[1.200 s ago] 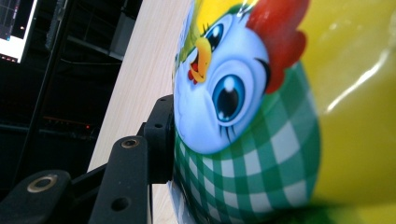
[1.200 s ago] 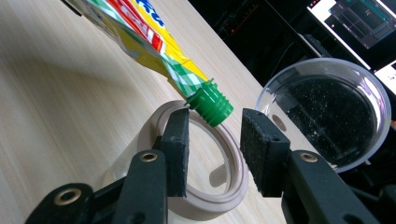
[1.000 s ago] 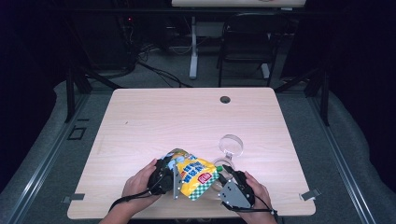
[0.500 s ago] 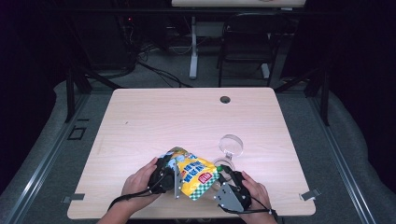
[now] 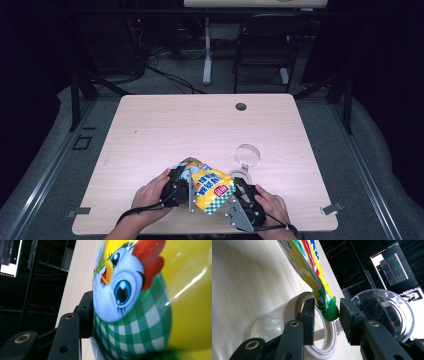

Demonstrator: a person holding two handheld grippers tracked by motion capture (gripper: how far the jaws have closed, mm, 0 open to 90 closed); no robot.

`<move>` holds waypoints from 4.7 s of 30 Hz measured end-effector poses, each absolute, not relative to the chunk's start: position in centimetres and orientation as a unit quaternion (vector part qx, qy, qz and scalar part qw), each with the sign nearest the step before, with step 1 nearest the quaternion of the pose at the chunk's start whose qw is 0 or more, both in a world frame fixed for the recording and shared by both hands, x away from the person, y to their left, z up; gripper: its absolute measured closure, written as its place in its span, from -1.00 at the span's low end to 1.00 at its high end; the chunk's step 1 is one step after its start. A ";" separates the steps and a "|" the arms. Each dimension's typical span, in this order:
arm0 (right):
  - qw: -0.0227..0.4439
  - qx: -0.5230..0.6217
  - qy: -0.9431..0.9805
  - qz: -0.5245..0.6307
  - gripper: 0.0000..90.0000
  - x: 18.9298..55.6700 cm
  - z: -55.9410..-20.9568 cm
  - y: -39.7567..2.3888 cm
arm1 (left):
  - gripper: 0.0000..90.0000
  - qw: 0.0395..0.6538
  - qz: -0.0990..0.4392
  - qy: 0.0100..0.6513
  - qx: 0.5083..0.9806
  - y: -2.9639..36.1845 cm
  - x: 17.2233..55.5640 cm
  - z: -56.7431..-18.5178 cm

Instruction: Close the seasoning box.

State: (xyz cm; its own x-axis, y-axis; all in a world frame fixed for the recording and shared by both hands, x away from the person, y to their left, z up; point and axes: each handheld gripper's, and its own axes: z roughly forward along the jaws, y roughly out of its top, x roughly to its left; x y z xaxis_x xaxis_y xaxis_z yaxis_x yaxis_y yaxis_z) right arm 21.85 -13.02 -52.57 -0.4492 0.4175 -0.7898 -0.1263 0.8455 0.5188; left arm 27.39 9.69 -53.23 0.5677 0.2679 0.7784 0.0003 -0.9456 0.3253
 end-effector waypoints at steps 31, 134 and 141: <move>0.533 0.062 0.808 0.244 0.56 22.0 -53.0 -12.3 | 0.24 0.126 0.467 0.073 0.872 9.6 27.3 -52.9; 0.495 0.135 0.799 0.313 0.56 22.6 -53.0 -13.1 | 0.26 0.083 0.550 0.024 0.831 8.7 27.1 -51.6; 0.492 0.137 0.799 0.318 0.56 22.7 -53.0 -13.1 | 0.27 0.078 0.553 0.021 0.829 8.7 27.1 -51.4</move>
State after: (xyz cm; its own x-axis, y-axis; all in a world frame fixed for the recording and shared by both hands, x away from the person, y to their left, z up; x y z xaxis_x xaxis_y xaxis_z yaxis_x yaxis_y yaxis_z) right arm 22.69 -13.11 -52.99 -0.4775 0.5323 -0.6990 -0.0937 0.7601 0.6430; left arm 27.07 8.68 -51.39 0.3880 0.1213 0.9136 -0.0517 -0.9869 0.1529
